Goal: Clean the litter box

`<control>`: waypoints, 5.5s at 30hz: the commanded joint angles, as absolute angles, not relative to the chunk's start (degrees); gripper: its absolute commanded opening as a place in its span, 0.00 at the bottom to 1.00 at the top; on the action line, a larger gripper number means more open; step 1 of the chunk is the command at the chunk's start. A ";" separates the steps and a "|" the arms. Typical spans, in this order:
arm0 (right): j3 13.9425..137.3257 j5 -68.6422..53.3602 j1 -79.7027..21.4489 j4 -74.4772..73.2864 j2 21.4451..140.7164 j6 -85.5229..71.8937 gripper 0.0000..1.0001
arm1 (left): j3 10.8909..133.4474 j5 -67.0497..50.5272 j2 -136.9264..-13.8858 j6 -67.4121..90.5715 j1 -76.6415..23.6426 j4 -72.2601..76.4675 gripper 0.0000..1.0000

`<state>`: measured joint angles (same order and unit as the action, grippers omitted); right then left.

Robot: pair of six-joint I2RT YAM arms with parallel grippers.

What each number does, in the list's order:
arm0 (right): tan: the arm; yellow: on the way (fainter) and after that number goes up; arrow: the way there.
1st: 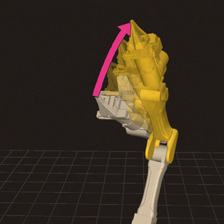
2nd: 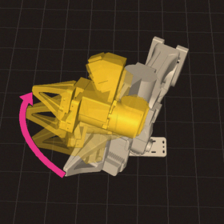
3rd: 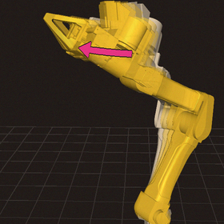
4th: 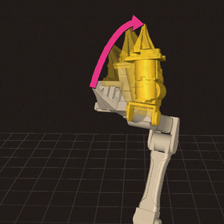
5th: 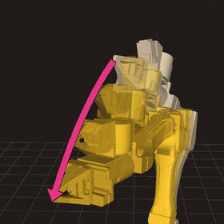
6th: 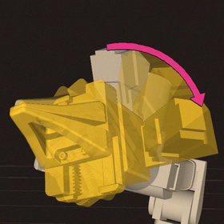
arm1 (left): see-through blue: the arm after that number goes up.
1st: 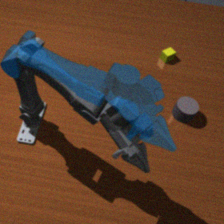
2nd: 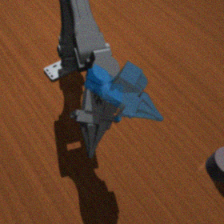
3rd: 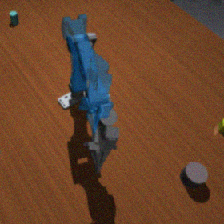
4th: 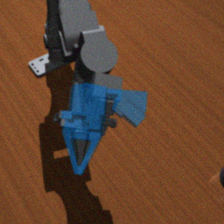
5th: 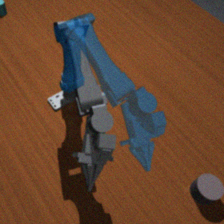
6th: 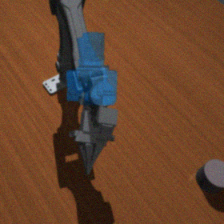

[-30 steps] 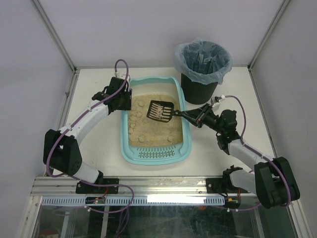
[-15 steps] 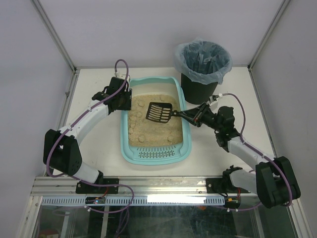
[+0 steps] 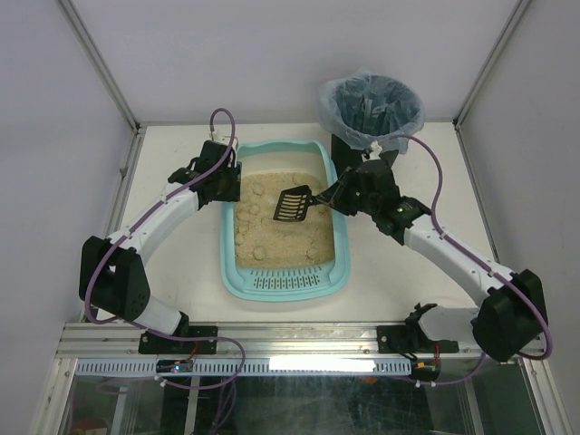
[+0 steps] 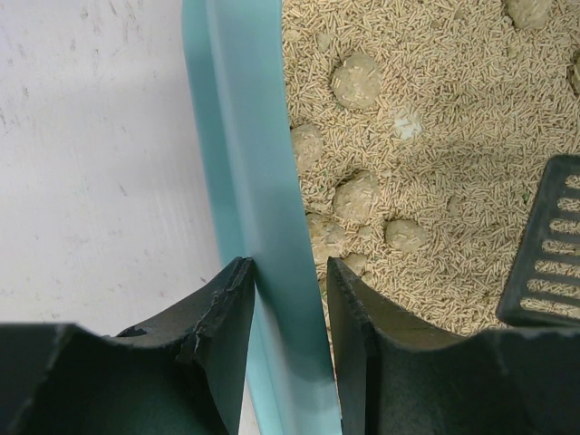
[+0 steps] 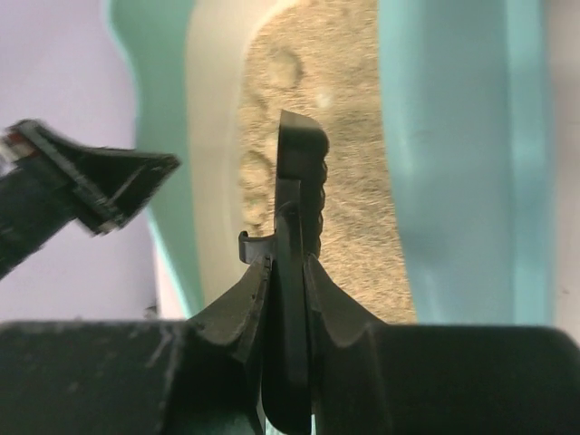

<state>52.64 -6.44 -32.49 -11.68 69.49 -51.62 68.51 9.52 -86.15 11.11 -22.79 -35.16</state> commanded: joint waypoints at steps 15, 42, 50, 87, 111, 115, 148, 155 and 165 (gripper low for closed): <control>85.30 13.60 -41.17 -38.93 95.87 -36.76 0.00 | 68.65 6.35 -86.96 11.11 -23.56 -33.67 0.38; 66.50 -14.54 -44.25 -4.14 103.38 -53.19 0.00 | 68.64 6.16 -86.97 11.14 -23.58 -33.67 0.37; 60.39 -14.21 -43.25 3.07 94.58 -55.10 0.00 | 68.59 6.15 -86.88 11.15 -23.55 -33.66 0.37; 27.43 -24.67 -23.37 29.83 62.96 -69.85 0.00 | 68.68 6.16 -86.80 11.10 -23.56 -33.83 0.37; 33.23 -26.46 -21.59 19.88 61.67 -65.27 0.00 | 68.60 6.92 -87.08 11.20 -23.56 -34.10 0.37; 31.06 -26.46 -20.24 15.97 58.10 -65.27 0.00 | 69.15 6.01 -87.45 11.13 -23.56 -34.26 0.37; 31.16 -32.55 -20.90 23.36 60.73 -62.06 0.00 | 68.66 6.52 -87.29 11.24 -23.56 -34.28 0.37; 29.26 -30.17 -19.25 24.73 59.14 -64.12 0.00 | 68.60 6.66 -87.26 11.19 -23.58 -34.23 0.37; 33.60 -38.29 -22.90 24.15 63.29 -58.72 0.00 | 69.16 6.95 -87.57 11.17 -23.56 -34.38 0.37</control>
